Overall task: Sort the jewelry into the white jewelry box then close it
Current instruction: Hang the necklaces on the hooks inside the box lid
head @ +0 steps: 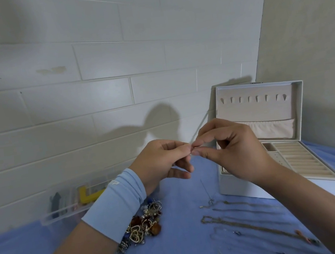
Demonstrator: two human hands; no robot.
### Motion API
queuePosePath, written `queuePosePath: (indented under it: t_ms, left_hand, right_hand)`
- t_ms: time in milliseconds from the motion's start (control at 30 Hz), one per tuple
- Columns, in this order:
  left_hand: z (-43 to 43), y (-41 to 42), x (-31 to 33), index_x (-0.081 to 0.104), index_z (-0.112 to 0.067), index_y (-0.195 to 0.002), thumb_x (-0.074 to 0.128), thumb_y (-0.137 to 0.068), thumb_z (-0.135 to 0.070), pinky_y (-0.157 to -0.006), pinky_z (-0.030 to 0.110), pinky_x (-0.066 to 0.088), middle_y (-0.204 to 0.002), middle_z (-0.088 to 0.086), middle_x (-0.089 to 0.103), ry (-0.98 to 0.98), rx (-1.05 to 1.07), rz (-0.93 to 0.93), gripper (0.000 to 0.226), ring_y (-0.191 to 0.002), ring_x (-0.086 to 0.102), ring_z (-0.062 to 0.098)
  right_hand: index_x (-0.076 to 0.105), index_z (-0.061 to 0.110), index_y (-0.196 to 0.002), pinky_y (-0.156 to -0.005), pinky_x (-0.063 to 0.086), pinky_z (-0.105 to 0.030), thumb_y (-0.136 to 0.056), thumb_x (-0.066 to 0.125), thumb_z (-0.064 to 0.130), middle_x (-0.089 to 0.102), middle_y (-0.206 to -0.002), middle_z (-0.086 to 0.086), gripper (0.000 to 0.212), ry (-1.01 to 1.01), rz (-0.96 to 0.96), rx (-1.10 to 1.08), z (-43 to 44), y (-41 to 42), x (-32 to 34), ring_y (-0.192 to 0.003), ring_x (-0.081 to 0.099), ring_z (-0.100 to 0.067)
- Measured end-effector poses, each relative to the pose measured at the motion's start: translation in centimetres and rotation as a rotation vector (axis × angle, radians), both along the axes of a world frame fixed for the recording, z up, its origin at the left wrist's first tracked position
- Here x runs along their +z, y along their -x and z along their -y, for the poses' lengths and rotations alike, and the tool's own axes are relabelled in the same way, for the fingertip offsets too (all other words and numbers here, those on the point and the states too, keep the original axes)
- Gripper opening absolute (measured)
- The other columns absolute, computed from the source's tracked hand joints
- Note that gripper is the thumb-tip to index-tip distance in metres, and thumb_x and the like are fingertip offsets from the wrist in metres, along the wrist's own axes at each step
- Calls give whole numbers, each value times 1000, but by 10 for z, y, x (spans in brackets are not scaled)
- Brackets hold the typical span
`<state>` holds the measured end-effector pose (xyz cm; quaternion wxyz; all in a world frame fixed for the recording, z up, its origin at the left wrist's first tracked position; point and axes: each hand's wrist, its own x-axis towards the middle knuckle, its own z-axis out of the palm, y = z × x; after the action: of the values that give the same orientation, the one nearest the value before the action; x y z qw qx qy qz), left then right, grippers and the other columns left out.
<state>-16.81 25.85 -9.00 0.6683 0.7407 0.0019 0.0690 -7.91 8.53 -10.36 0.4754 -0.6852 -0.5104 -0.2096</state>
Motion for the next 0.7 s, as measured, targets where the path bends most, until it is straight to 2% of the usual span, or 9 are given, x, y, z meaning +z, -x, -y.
queuePosePath:
  t_ms: [167, 300, 400, 533, 600, 700]
  left_hand:
    - [1, 1, 2, 68, -6, -74, 64, -95, -15, -56, 24, 55, -66, 5, 63, 26, 14, -40, 23, -60, 62, 12]
    - [2, 0, 2, 70, 0, -86, 65, -94, -14, -55, 24, 55, -70, 5, 63, 7, 68, -51, 17, -59, 62, 14]
    - [3, 0, 1, 68, 2, -88, 62, -96, -12, -55, 23, 55, -71, 6, 62, 13, 62, -66, 17, -59, 62, 13]
    - [2, -1, -1, 67, -1, -80, 61, -97, -14, -56, 21, 55, -68, 6, 63, 55, 18, -101, 22, -59, 63, 11]
    - [1, -2, -2, 68, -3, -79, 63, -96, -16, -56, 20, 54, -68, 6, 64, 85, 2, -119, 22, -59, 63, 11]
    - [2, -4, -5, 70, -3, -81, 64, -95, -15, -55, 20, 54, -70, 5, 66, 107, 16, -124, 19, -60, 64, 11]
  right_hand:
    - [82, 20, -84, -62, 37, -6, -78, 85, 15, 69, -83, 8, 9, 21, -4, -7, 1, -5, -2, -70, 62, -2]
    - [81, 22, -92, -56, 32, -9, -77, 87, 21, 68, -88, 9, 16, 25, 46, -48, -1, -5, -5, -54, 49, -4]
    - [82, 21, -89, -62, 36, -9, -78, 84, 21, 68, -85, 9, 11, 18, 13, -1, -2, -5, -6, -68, 61, -7]
    - [83, 15, -85, -63, 38, -6, -77, 84, 13, 69, -81, 6, 8, 11, -65, 32, -2, -5, -4, -69, 61, -2]
    - [83, 15, -85, -63, 39, -7, -77, 83, 16, 70, -81, 8, 8, 34, -57, 19, -1, -6, -4, -69, 61, -1]
    - [83, 24, -86, -62, 40, -13, -81, 82, 26, 69, -82, 16, 6, 112, 24, -69, 2, -9, -3, -72, 63, -4]
